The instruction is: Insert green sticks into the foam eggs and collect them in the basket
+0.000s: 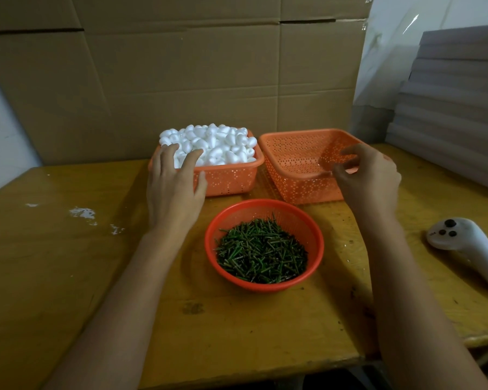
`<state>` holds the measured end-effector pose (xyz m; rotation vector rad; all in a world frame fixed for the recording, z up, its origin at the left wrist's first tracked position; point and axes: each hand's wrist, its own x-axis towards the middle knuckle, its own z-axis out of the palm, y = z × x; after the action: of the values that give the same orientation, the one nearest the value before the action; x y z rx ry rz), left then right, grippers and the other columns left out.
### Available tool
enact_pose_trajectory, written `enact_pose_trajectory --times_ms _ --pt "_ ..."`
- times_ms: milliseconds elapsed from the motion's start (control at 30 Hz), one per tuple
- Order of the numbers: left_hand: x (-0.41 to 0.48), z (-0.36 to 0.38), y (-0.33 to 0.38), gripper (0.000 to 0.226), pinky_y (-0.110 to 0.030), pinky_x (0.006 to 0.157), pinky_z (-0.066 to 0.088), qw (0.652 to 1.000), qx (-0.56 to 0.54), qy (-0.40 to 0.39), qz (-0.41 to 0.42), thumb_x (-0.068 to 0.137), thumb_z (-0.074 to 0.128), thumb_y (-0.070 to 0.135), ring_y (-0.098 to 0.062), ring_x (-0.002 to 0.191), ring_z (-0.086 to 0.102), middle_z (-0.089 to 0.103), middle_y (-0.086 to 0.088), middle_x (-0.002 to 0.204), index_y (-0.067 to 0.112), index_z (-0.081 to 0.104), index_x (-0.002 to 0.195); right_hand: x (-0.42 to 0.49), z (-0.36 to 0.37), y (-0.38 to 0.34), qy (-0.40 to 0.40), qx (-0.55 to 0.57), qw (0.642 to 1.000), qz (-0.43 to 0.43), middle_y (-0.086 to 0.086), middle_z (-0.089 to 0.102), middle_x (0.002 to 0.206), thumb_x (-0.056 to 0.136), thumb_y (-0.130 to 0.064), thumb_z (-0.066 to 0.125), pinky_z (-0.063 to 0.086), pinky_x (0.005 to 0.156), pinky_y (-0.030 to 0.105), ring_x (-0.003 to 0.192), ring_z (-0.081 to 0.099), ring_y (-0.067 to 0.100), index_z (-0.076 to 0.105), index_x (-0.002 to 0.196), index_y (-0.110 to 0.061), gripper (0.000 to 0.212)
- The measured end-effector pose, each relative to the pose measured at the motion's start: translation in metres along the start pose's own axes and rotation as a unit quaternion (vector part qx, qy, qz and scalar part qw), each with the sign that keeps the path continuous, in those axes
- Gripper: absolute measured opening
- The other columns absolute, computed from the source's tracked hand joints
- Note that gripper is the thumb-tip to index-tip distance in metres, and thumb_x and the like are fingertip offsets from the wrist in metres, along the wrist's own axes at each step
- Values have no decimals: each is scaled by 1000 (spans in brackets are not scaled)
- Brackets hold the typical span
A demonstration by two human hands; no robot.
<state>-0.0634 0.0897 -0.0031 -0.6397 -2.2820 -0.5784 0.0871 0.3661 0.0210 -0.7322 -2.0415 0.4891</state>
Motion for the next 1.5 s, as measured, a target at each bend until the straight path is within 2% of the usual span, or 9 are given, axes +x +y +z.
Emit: enact_pose_trajectory --times_ms 100,200,333,467,700,967,1133,1367,1500 --pt "-1 3 -3 44 -53 116 42 999 30 -32 -22 108 50 35 -35 154 28 38 -17 160 24 53 151 -4 -2 -4 12 4 1000 -9 -4 75 102 95 -30 70 32 65 24 84 60 9 66 124 -23 30" --pt "-1 7 -6 48 -54 116 40 994 63 -73 -46 108 47 45 -36 155 24 33 -19 162 26 51 153 -9 -2 -10 27 15 999 -29 -5 73 100 96 -33 69 38 72 28 87 66 14 63 124 -22 30" --pt "0 8 -10 50 -54 112 38 988 92 -105 -62 107 44 55 -34 151 28 39 -15 160 29 51 150 -13 -3 -17 38 28 998 -42 -6 72 99 95 -35 70 43 73 29 87 66 12 63 122 -23 30" --pt "1 6 -10 49 -53 105 42 988 94 -103 -61 107 45 53 -35 144 35 50 -14 152 22 56 143 -15 -4 -21 44 42 997 -46 -9 69 96 95 -33 70 52 75 34 87 66 13 63 121 -23 28" --pt "1 4 -7 45 -50 97 45 990 87 -97 -60 106 48 49 -34 131 44 66 -8 132 14 64 129 -15 -7 -23 50 50 996 -45 -8 70 95 95 -30 68 42 71 28 84 66 13 63 119 -22 26" --pt "4 5 -7 46 -50 98 47 990 63 -98 -77 105 51 49 -33 127 46 70 -8 122 9 69 118 -15 -8 -24 55 59 996 -50 -9 68 95 95 -30 69 43 72 28 84 65 11 62 118 -23 25" --pt "5 5 -6 46 -52 99 50 988 57 -110 -93 104 52 52 -33 134 45 70 -8 119 9 68 112 -17 -8 -25 55 63 995 -51 -10 68 95 95 -30 69 44 72 29 83 64 10 62 118 -23 25" --pt "7 7 -8 41 -44 96 49 989 9 -103 -103 103 58 46 -31 138 43 68 -9 123 6 70 109 -18 -10 -29 60 72 994 -50 -14 64 92 95 -30 69 52 74 34 82 66 11 63 118 -23 25" --pt "9 9 -8 46 -43 111 42 990 -33 -94 -102 104 59 39 -29 148 32 57 -7 146 3 65 131 -18 -10 -29 61 73 994 -51 -14 64 92 95 -31 69 52 74 32 82 67 11 63 118 -24 25"
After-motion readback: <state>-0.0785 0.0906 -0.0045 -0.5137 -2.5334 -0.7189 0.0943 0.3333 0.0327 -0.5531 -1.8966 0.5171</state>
